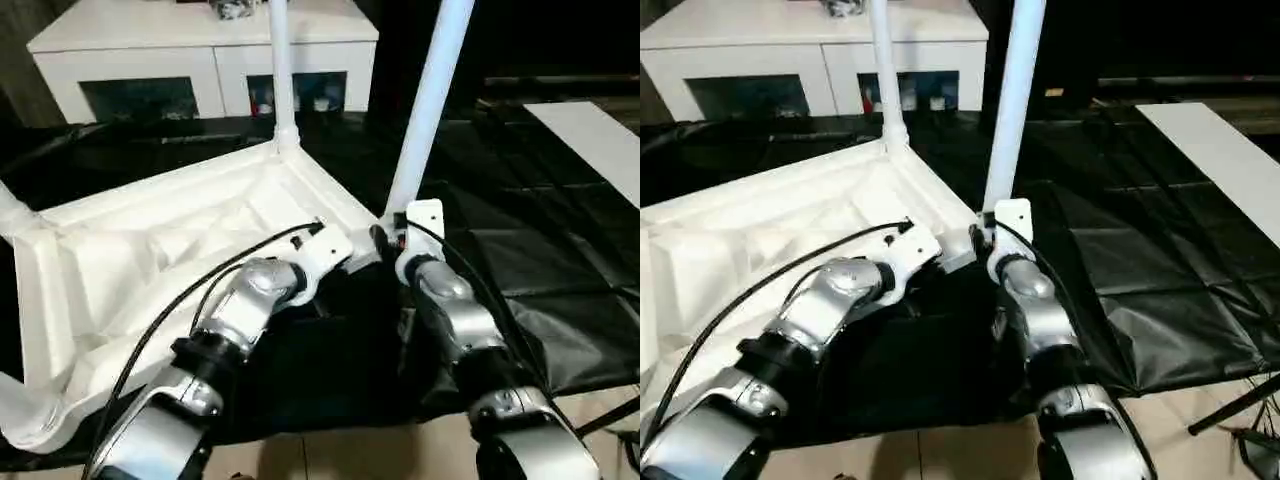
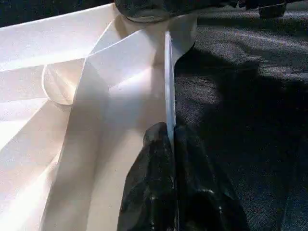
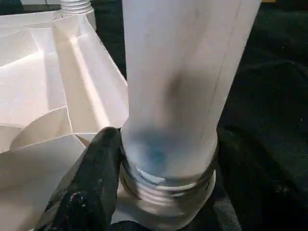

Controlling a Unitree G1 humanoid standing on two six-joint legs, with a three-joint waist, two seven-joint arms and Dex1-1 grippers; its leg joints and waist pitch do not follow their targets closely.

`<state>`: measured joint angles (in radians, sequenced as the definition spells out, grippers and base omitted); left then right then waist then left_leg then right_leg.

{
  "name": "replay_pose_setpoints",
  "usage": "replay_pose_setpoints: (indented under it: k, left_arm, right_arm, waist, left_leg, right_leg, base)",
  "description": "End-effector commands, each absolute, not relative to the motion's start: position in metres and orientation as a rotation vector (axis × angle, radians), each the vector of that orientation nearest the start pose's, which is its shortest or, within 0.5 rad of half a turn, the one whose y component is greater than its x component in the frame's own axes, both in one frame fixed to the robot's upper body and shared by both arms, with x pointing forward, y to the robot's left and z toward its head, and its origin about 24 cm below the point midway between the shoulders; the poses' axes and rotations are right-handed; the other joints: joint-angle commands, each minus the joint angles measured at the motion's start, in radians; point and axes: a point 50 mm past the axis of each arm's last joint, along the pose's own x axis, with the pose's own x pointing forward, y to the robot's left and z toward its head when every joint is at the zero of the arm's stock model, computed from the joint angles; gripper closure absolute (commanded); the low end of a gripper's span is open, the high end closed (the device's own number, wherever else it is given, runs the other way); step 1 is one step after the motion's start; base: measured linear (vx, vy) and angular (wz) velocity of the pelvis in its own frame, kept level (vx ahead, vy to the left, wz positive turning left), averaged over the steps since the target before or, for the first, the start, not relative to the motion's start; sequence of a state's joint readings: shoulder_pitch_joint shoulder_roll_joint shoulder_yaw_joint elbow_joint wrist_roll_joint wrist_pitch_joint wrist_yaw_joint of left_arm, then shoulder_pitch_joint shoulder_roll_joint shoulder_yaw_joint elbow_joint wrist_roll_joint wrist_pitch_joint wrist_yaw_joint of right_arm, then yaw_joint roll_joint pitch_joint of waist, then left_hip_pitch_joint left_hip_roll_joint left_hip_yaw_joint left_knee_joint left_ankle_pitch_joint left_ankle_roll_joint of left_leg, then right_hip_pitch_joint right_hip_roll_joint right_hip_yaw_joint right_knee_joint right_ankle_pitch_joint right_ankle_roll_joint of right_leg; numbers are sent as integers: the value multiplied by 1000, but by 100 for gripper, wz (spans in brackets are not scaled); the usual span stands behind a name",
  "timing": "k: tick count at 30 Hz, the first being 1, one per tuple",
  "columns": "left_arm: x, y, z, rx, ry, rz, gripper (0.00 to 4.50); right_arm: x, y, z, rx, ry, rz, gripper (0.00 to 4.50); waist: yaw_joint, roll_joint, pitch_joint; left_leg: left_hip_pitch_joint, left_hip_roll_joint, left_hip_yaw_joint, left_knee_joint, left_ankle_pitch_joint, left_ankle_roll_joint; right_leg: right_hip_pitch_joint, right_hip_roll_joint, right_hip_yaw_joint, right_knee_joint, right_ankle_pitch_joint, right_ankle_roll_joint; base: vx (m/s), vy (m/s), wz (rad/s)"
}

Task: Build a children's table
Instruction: Rotate leg to tighten

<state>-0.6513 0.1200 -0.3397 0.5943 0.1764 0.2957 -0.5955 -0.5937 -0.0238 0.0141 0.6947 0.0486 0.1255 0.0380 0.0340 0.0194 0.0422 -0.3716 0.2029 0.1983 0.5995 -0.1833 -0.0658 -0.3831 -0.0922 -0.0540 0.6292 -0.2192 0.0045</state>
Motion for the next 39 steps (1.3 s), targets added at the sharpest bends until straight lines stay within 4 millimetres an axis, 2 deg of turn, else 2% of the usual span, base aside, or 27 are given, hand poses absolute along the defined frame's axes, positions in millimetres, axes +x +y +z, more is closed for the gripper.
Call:
replay_pose_setpoints:
  k: [1,3,6,11,12,14,15,16,18,21,25,30,32,35,36,39]
  left_arm:
    - [337,53,61,506,293,-889,450]
    - [337,59,60,515,292,-895,450]
    - [335,68,59,539,296,-910,450]
    - [330,86,59,586,310,-972,450]
    - [327,93,59,600,322,-1005,450]
    - [324,101,59,612,330,-1057,450]
    - [318,106,59,607,336,-1135,450]
    - [315,107,60,606,335,-1168,450]
    - [306,111,61,594,341,-1275,450]
    - [301,113,64,570,337,-1348,450]
    - [298,113,69,539,349,-1407,450]
    - [301,115,69,555,344,-1396,450]
    - [301,116,69,555,344,-1395,450]
    - [301,116,70,555,344,-1396,450]
    - [301,116,70,554,344,-1396,450]
    - [301,116,69,553,347,-1395,450]
  right_arm:
    - [345,-97,36,15,265,278,152]
    - [345,-104,41,12,230,276,117]
    - [342,-117,49,-30,184,280,95]
    - [334,-142,60,-79,184,347,70]
    - [327,-151,63,-99,205,408,37]
    - [317,-159,64,-146,237,548,30]
    - [306,-166,64,-203,271,683,28]
    - [302,-168,64,-222,282,728,28]
    - [289,-174,65,-262,305,873,28]
    - [284,-177,66,-262,311,920,28]
    - [287,-177,69,-240,307,959,28]
    - [293,-177,65,-237,318,971,28]
    - [293,-178,64,-252,329,978,63]
    - [294,-178,64,-241,326,973,75]
    - [294,-178,64,-233,323,974,99]
    - [294,-177,63,-222,320,978,119]
  waist:
    - [1,-9,-58]
    - [5,-9,-62]
    - [7,-8,-63]
    - [10,-8,-66]
    - [10,-8,-67]
    - [15,-6,-65]
    - [17,-5,-65]
    - [20,-7,-64]
    - [20,-5,-62]
    - [21,-8,-61]
    - [25,-10,-59]
    - [25,-10,-61]
    - [26,-11,-63]
    - [26,-12,-63]
    - [28,-18,-63]
    - [27,-16,-62]
  left_leg:
    - [11,21,-15,-73,-193,21]
    - [10,22,-16,-71,-168,30]
    - [6,20,-14,-67,-120,57]
    - [5,21,-15,-65,-95,75]
    - [2,21,-15,-63,-81,85]
    - [3,25,-16,-63,-101,93]
    - [4,27,-14,-62,-106,93]
    - [2,26,-15,-63,-116,92]
    - [5,27,-12,-64,-140,85]
    - [2,28,-12,-64,-145,88]
    - [10,32,-10,-66,-163,73]
    - [6,30,-10,-64,-146,62]
    - [5,28,-10,-62,-135,67]
    - [4,27,-10,-60,-117,79]
    - [3,28,-10,-60,-114,84]
    - [4,28,-10,-60,-126,81]
  right_leg:
    - [35,-44,39,-83,-96,-204]
    - [38,-44,38,-78,-61,-204]
    - [40,-43,38,-72,21,-221]
    - [43,-39,36,-68,45,-223]
    - [43,-36,37,-65,79,-228]
    - [42,-37,36,-66,79,-232]
    - [40,-39,38,-66,77,-234]
    - [43,-39,37,-66,67,-233]
    - [36,-41,38,-70,37,-245]
    - [36,-43,39,-69,26,-252]
    - [28,-43,40,-72,-35,-257]
    - [30,-44,39,-67,-17,-252]
    - [32,-43,40,-66,-1,-254]
    - [33,-43,39,-63,21,-255]
    - [33,-44,39,-62,15,-256]
    - [32,-44,39,-65,-11,-254]
  base:
    - [0,0,0]
    - [0,0,0]
    - [0,0,0]
    - [0,0,0]
    - [0,0,0]
    - [0,0,0]
    - [0,0,0]
    - [0,0,0]
    - [0,0,0]
    - [0,0,0]
    - [0,0,0]
    - [0,0,0]
    - [0,0,0]
    - [0,0,0]
    - [0,0,0]
    - [0,0,0]
